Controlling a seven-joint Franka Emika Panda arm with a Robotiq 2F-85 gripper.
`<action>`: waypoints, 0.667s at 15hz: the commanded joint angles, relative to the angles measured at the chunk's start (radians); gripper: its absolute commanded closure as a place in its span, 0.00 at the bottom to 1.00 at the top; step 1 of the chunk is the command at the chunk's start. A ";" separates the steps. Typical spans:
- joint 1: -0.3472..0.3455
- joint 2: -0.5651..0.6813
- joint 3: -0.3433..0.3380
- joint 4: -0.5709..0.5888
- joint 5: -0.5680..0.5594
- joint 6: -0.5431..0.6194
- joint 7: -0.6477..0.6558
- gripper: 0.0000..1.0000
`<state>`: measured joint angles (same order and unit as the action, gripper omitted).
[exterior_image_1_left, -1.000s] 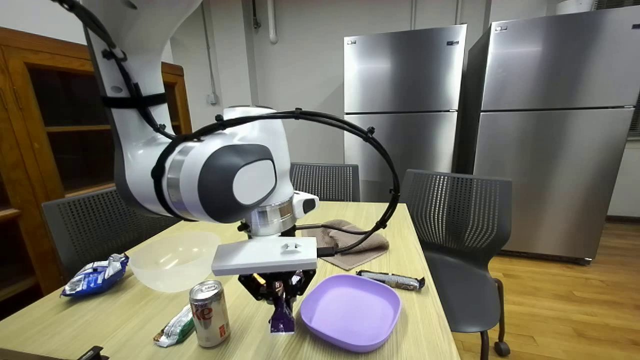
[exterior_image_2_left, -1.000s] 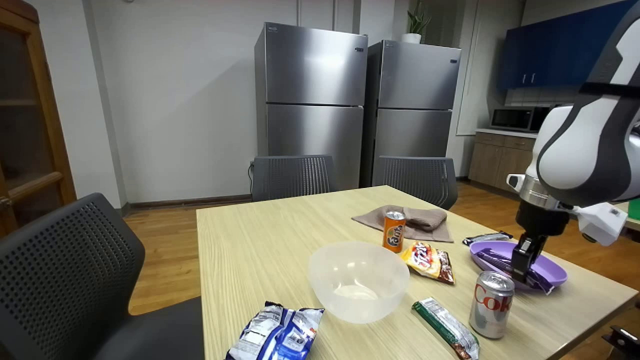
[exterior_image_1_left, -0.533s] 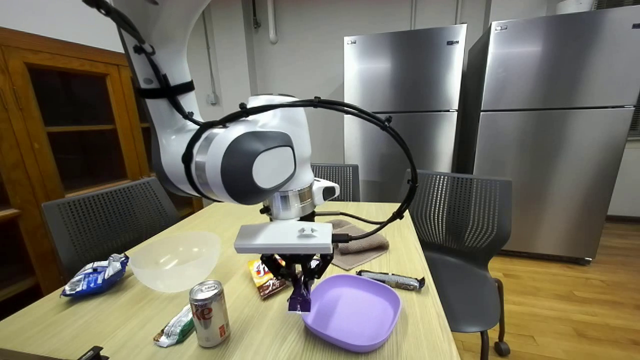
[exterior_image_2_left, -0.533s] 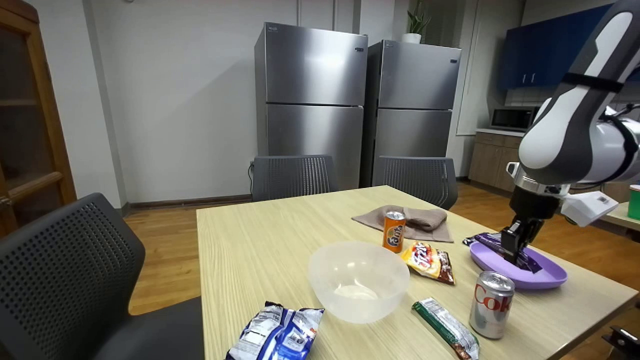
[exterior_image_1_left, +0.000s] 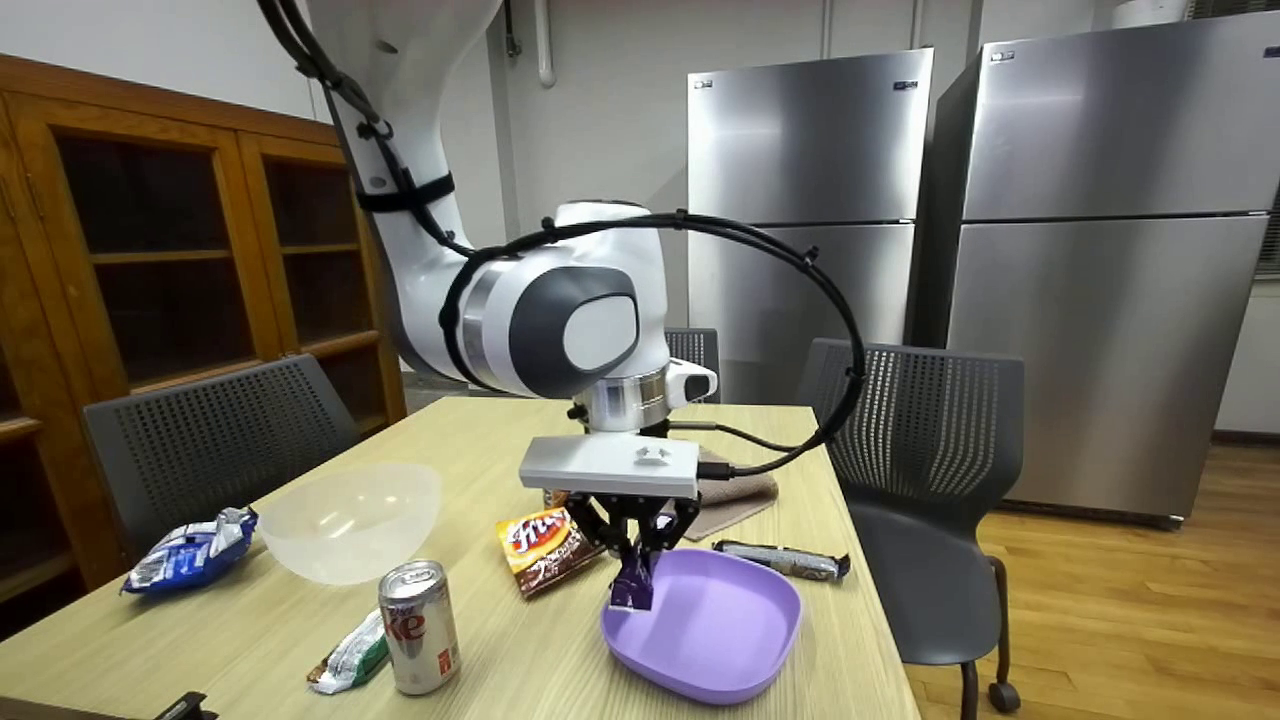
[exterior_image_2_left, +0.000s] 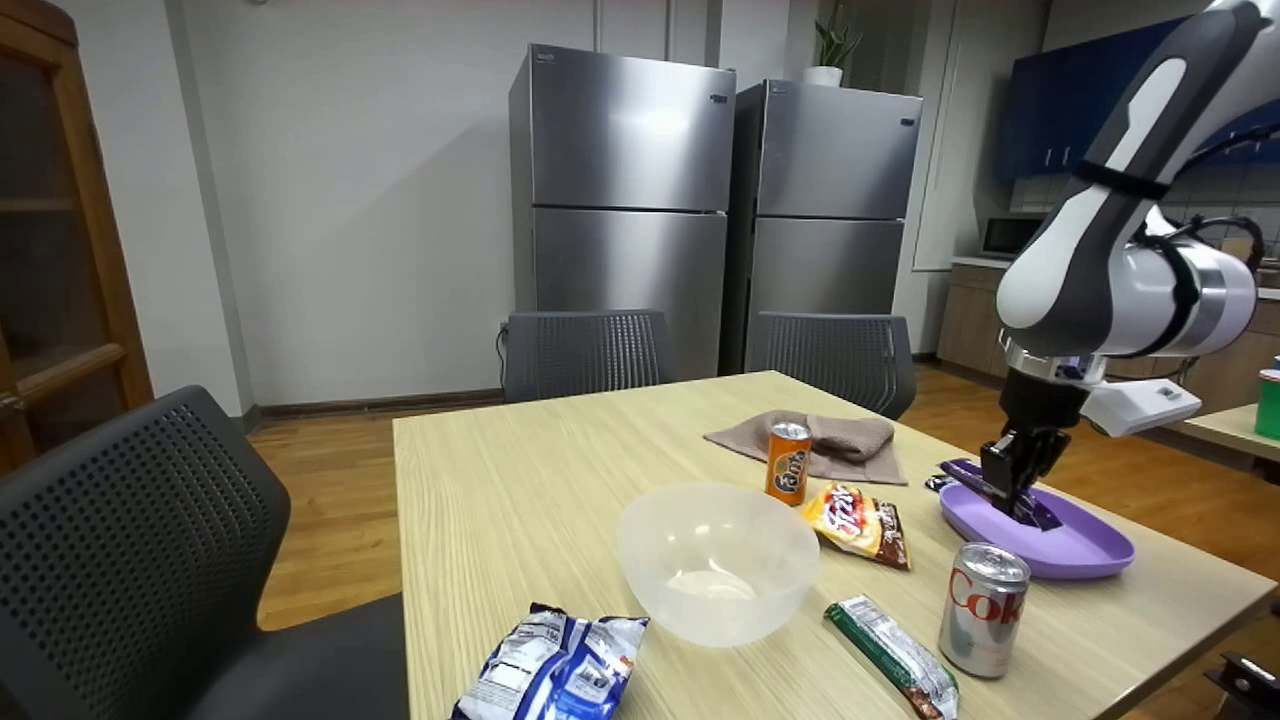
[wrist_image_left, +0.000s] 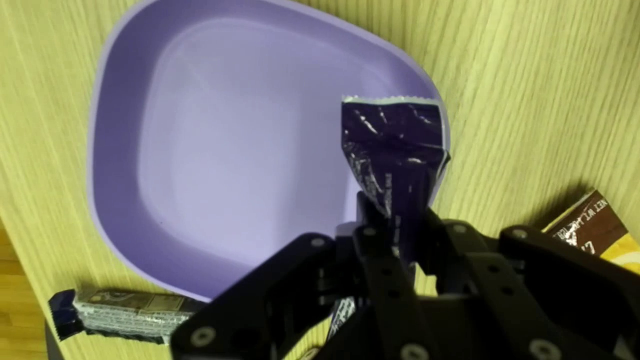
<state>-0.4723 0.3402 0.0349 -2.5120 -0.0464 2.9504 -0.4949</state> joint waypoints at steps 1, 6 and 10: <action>0.012 0.020 -0.025 0.048 0.037 -0.073 0.030 0.96; 0.035 0.056 -0.056 0.077 0.041 -0.099 0.058 0.96; 0.049 0.084 -0.059 0.096 0.041 -0.104 0.085 0.96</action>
<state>-0.4507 0.4032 -0.0128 -2.4520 -0.0213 2.8830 -0.4421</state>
